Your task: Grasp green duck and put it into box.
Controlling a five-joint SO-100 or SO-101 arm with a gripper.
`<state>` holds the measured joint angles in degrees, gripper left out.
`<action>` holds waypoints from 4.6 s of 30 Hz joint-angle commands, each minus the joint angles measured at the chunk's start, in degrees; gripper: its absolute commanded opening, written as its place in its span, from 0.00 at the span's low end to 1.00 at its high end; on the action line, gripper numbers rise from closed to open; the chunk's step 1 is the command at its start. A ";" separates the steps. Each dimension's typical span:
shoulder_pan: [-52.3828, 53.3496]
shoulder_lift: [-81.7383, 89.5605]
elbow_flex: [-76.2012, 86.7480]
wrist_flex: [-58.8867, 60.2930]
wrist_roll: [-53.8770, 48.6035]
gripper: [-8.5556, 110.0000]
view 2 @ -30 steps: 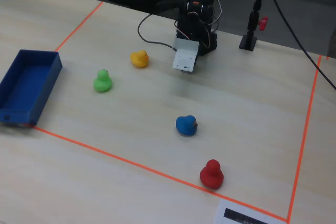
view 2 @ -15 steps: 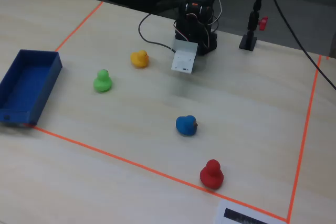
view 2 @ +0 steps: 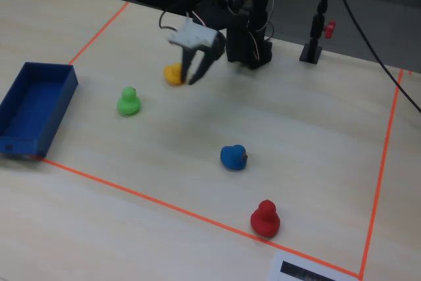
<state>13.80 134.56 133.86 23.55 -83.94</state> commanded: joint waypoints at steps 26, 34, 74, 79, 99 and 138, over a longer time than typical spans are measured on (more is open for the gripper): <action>29.71 -48.34 -4.04 -66.80 -4.48 0.35; 26.28 -47.20 3.34 -65.13 -11.69 0.36; 28.83 -61.87 0.62 -65.39 -17.75 0.35; 28.30 -62.58 -0.53 -65.39 -18.46 0.24; 27.33 -54.49 -19.60 -51.24 -10.02 0.07; 33.22 -119.62 -128.85 -21.71 1.67 0.18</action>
<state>47.46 13.62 9.40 5.27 -82.09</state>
